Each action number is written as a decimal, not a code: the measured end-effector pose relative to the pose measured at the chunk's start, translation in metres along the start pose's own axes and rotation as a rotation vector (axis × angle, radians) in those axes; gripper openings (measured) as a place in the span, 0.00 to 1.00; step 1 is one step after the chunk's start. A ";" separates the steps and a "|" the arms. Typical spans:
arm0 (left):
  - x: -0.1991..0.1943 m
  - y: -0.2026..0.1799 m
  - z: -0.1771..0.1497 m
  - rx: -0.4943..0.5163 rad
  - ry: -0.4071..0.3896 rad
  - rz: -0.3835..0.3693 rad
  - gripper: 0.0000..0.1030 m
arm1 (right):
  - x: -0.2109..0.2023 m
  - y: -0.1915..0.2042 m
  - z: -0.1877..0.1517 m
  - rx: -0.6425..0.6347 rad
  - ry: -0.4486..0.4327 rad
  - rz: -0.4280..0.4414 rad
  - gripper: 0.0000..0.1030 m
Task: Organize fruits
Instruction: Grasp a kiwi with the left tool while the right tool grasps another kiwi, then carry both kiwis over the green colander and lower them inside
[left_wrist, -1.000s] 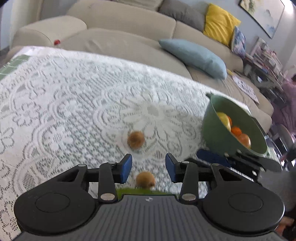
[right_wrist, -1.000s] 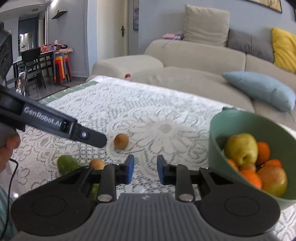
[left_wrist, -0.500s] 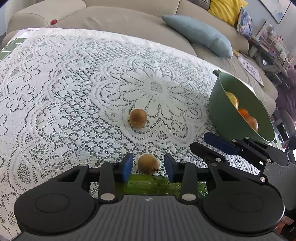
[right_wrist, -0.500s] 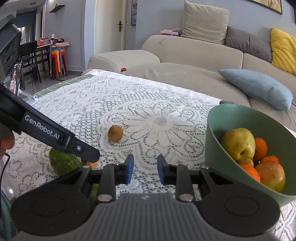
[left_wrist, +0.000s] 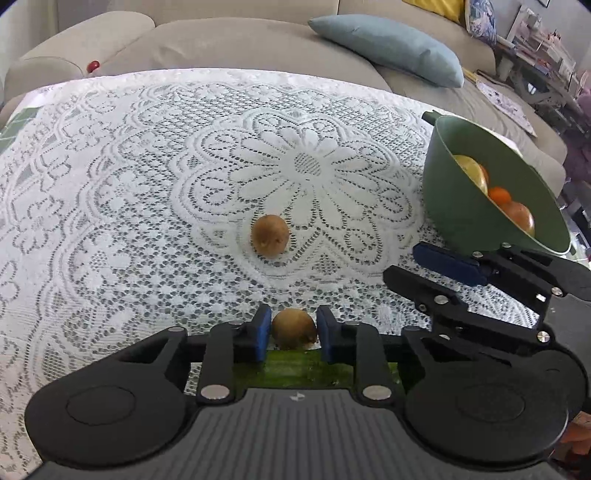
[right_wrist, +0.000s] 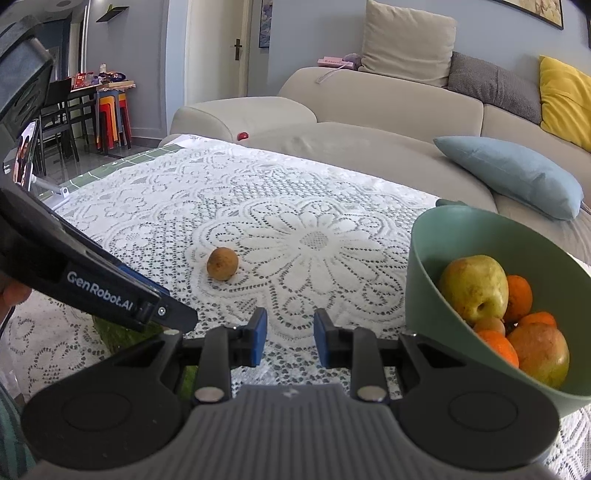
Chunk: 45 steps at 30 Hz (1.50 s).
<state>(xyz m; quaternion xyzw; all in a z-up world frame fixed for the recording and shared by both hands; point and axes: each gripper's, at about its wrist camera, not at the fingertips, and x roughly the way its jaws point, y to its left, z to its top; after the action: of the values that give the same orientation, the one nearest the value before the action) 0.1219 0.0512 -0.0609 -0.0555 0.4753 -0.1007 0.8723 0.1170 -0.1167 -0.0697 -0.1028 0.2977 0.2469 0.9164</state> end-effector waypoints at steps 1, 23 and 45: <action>0.000 0.000 -0.001 0.000 -0.008 -0.003 0.28 | 0.000 0.000 0.000 -0.002 0.000 0.001 0.23; 0.002 0.021 -0.003 -0.049 -0.081 0.085 0.31 | 0.033 0.029 0.024 -0.226 0.044 0.108 0.23; -0.001 0.023 -0.004 -0.039 -0.153 0.143 0.27 | 0.059 0.039 0.035 -0.418 0.016 0.199 0.26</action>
<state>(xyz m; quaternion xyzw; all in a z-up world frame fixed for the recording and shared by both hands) 0.1211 0.0740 -0.0665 -0.0460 0.4119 -0.0244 0.9097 0.1555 -0.0490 -0.0781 -0.2627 0.2560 0.3915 0.8439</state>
